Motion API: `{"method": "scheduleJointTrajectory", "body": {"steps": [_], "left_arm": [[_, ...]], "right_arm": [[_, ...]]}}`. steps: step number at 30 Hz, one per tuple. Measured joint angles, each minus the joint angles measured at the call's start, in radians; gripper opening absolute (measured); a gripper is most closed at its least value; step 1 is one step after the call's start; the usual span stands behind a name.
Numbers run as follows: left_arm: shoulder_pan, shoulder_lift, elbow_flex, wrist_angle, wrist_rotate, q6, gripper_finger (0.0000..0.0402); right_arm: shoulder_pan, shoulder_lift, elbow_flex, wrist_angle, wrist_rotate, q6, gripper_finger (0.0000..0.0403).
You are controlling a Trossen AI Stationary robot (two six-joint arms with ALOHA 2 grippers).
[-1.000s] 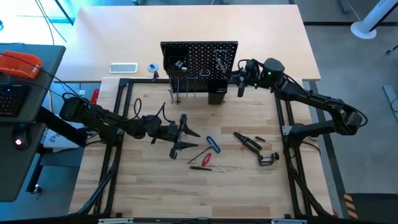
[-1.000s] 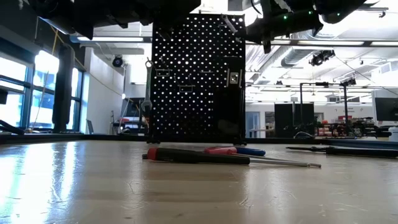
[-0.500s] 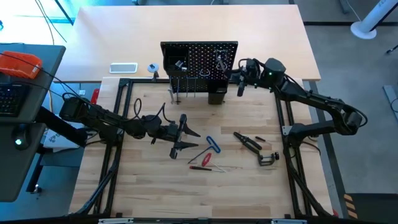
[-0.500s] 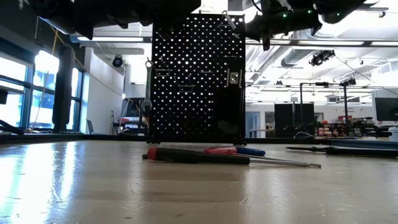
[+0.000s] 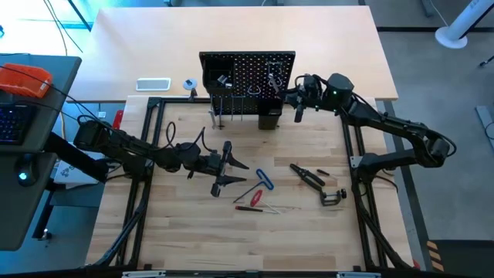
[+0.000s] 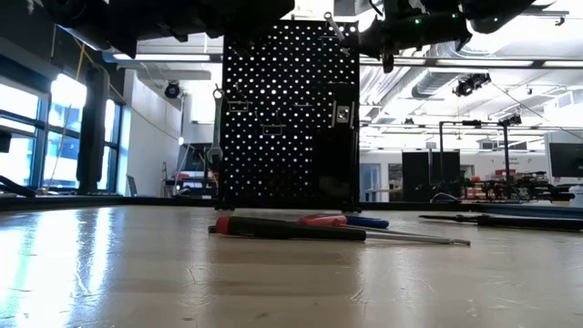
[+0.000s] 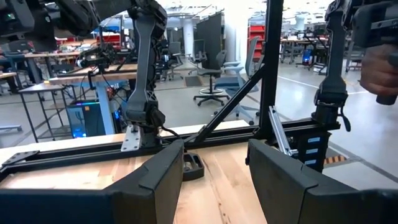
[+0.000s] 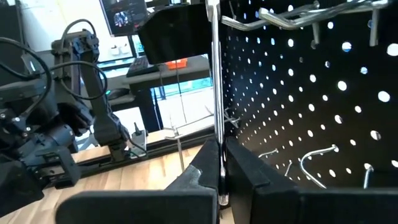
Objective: Hang tools onto peg board
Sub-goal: Hang the wrench on the pegboard
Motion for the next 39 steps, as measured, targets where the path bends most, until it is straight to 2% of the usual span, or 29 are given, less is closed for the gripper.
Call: {"method": "scheduleJointTrajectory", "body": {"steps": [19, 35, 39], "left_arm": [[0.0, 0.0, 0.0, 0.013, -0.004, -0.003, 0.0172], [0.0, 0.0, 0.0, 0.011, -0.009, -0.011, 0.0172], [0.0, 0.0, 0.0, 0.011, -0.009, -0.011, 0.0172]], "right_arm": [[-0.028, 0.012, 0.0, -0.026, 0.014, 0.019, 0.0003], [-0.047, 0.082, 0.0, 0.048, -0.026, 0.031, 0.0003], [-0.047, 0.082, 0.0, 0.048, -0.026, 0.034, 0.0019]]}}
